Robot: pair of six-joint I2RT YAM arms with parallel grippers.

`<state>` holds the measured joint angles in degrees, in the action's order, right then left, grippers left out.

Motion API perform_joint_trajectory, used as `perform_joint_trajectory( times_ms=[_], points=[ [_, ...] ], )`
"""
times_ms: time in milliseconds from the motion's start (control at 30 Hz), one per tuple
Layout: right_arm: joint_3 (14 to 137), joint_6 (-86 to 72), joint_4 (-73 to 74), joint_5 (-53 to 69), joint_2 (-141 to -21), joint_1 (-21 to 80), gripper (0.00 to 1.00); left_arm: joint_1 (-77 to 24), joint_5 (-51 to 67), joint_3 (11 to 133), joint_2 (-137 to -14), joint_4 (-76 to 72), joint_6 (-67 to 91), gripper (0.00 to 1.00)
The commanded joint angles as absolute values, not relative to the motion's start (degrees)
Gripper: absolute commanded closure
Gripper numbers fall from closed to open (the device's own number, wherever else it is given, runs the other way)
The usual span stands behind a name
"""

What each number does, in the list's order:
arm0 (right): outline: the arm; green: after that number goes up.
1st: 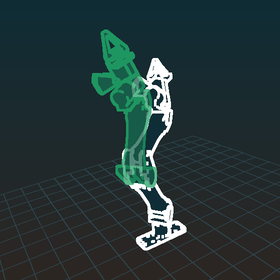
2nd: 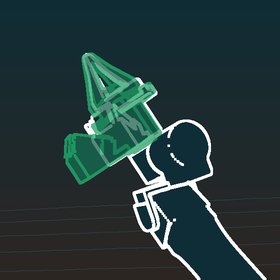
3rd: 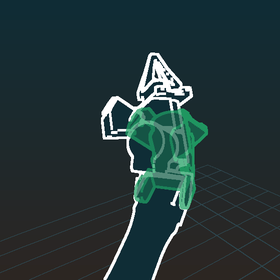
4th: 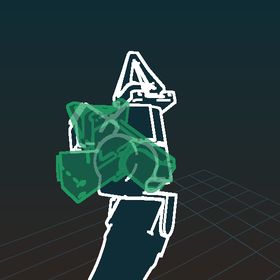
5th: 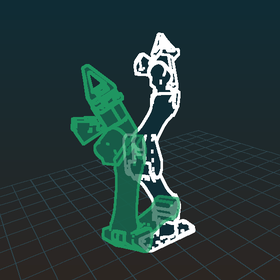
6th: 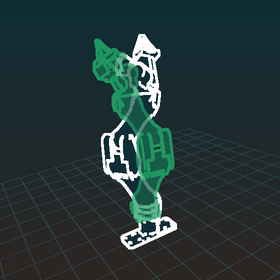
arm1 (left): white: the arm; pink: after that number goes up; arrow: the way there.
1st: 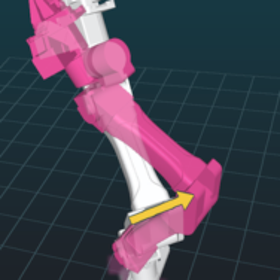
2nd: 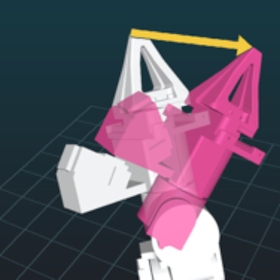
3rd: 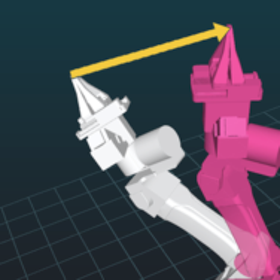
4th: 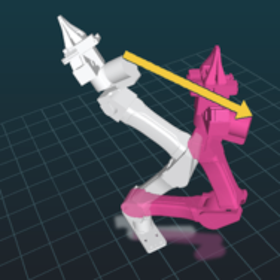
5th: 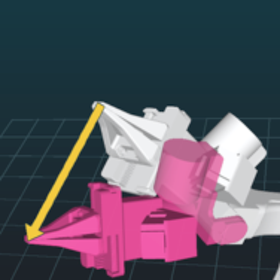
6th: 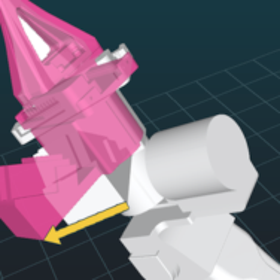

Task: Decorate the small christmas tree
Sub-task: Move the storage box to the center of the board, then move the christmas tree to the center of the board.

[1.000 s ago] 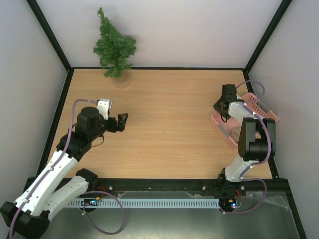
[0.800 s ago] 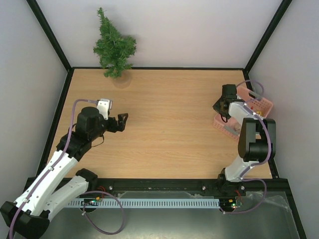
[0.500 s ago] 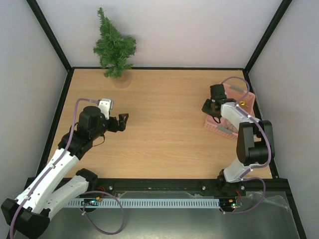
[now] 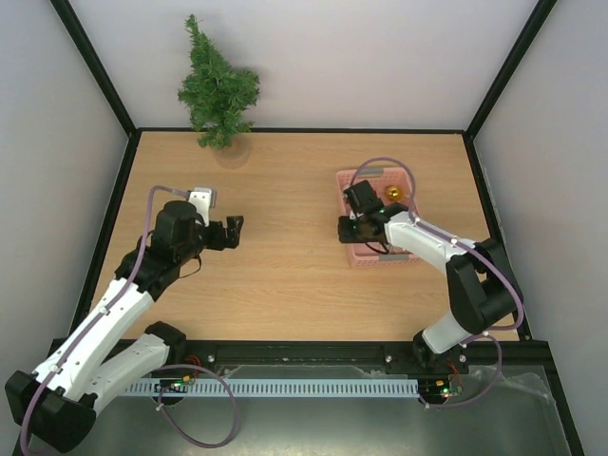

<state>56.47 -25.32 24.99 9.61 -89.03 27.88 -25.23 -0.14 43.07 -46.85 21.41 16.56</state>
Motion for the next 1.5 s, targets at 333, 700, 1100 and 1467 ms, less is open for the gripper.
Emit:
perform_joint_trajectory(
  times_ms=[333,700,1100,1467],
  points=[
    [53.0,-18.1,29.7,15.0,-84.2,33.2,0.70,-24.6,-8.2,49.3,-57.3,24.5,26.3,0.01],
    [55.7,-23.6,27.0,16.4,-72.9,33.2,0.44,-12.9,-16.2,72.4,-74.0,15.2,24.1,0.11],
    [56.5,-29.6,22.9,17.4,-68.5,33.2,0.42,-5.1,-2.7,109.2,-102.5,7.4,17.5,0.14],
    [63.0,-27.7,29.1,14.1,-71.9,33.2,0.39,-4.1,-3.2,127.7,-117.1,1.9,16.8,0.21]
  ],
)
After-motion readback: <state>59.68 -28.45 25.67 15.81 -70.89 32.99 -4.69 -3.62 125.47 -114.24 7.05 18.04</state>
